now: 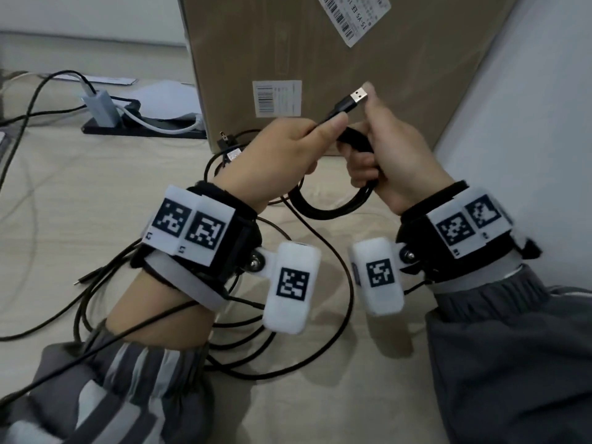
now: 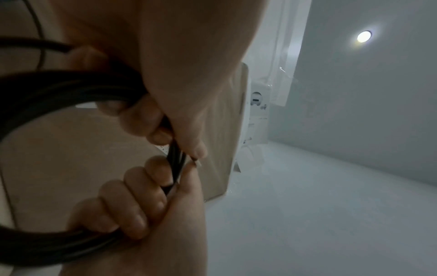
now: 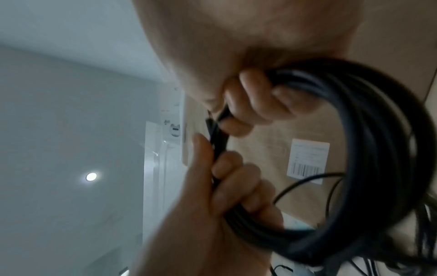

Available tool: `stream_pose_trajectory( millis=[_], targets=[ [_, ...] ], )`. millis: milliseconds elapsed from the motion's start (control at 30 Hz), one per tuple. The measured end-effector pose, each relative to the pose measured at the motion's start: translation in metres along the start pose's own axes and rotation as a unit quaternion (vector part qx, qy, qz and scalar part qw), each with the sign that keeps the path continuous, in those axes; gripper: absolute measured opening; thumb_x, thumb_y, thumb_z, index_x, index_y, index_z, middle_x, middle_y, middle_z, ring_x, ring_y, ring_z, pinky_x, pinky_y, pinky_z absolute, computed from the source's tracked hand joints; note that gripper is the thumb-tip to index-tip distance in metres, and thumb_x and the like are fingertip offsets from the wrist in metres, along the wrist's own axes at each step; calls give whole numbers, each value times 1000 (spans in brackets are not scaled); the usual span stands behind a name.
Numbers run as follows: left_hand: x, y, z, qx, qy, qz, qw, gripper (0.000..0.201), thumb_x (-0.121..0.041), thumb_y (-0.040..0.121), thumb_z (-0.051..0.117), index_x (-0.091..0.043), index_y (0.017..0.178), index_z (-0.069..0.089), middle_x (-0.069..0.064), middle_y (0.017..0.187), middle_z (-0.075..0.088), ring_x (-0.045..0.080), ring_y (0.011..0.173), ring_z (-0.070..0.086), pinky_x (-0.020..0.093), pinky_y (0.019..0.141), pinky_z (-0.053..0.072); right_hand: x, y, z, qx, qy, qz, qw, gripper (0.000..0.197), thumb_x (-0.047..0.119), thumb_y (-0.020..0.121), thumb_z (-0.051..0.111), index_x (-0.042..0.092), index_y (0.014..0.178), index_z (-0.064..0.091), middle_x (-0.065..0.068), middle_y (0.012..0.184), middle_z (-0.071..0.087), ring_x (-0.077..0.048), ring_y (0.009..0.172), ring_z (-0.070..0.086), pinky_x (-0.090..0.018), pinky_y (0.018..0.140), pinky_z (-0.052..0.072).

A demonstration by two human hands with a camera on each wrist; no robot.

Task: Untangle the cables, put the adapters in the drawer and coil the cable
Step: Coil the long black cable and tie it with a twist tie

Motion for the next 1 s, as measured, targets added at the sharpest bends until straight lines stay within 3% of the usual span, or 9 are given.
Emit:
stream_pose_trajectory(
  millis=[200,333,433,500,600,667,767,900,1000],
  targets=[
    [-4,1,-2,22,-115,12,993,41,-43,98,45,-17,66,49,-11,49,44,10,55,49,20,61,41,-2,0,-2,-103,218,9,970,53,37,95,52,18,50,31,5,41,23,-10,36,15,-22,38,17],
    [-6,1,2,53,-278,-1,959,40,-37,102,34,-13,71,46,-7,52,36,9,52,42,18,58,40,-3,5,-4,-70,315,20,946,57,38,97,47,18,46,31,5,40,19,-10,35,16,-23,39,21],
    [-4,3,-2,-44,-242,-1,969,38,-34,101,41,-16,68,44,-4,61,34,6,48,31,18,50,33,-8,9,-3,-49,253,33,966,42,34,99,45,15,63,50,2,47,39,-12,44,37,-25,52,39],
    [-2,3,-6,-81,-122,7,989,37,-36,100,44,-17,68,47,-4,59,38,8,49,34,25,52,33,-7,11,-12,-85,134,15,987,15,20,99,47,14,95,60,1,72,59,-12,66,58,-30,70,50],
    [-1,2,-1,-36,57,26,997,40,-40,98,45,-17,66,49,-6,56,43,10,49,38,29,55,33,8,3,-24,-152,-78,-107,979,29,19,97,48,23,126,50,8,115,57,-1,103,56,-18,82,46],
    [-4,0,5,7,45,36,998,41,-40,98,45,-17,63,49,-6,57,45,11,51,39,31,55,34,19,-6,-11,-97,-172,-192,961,23,29,100,44,21,113,62,13,108,63,6,100,57,-11,83,45],
    [-7,-1,8,20,-6,34,999,41,-35,99,44,-15,65,53,-11,53,47,10,52,38,27,53,33,19,-15,8,-9,-245,-183,952,54,46,102,31,15,76,68,4,70,68,-5,72,65,-24,75,51],
    [-8,-1,10,-22,-4,33,999,42,-32,98,49,-12,63,59,-12,46,50,7,46,40,19,47,31,17,-17,7,-50,-277,-156,947,68,53,99,29,17,49,56,10,41,53,0,47,52,-11,58,36],
    [-4,1,15,-38,-51,10,998,38,-35,95,53,-13,64,60,-10,52,50,5,48,41,19,49,35,13,-17,9,-105,-187,-182,960,67,52,97,42,21,37,44,8,37,45,-3,43,47,-14,54,37]
  ],
)
Point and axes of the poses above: each hand's wrist, its own y-axis towards the middle knuckle, its own z-axis out of the palm, x = y × z, the point moved 3 cm from there along y, towards the middle knuckle
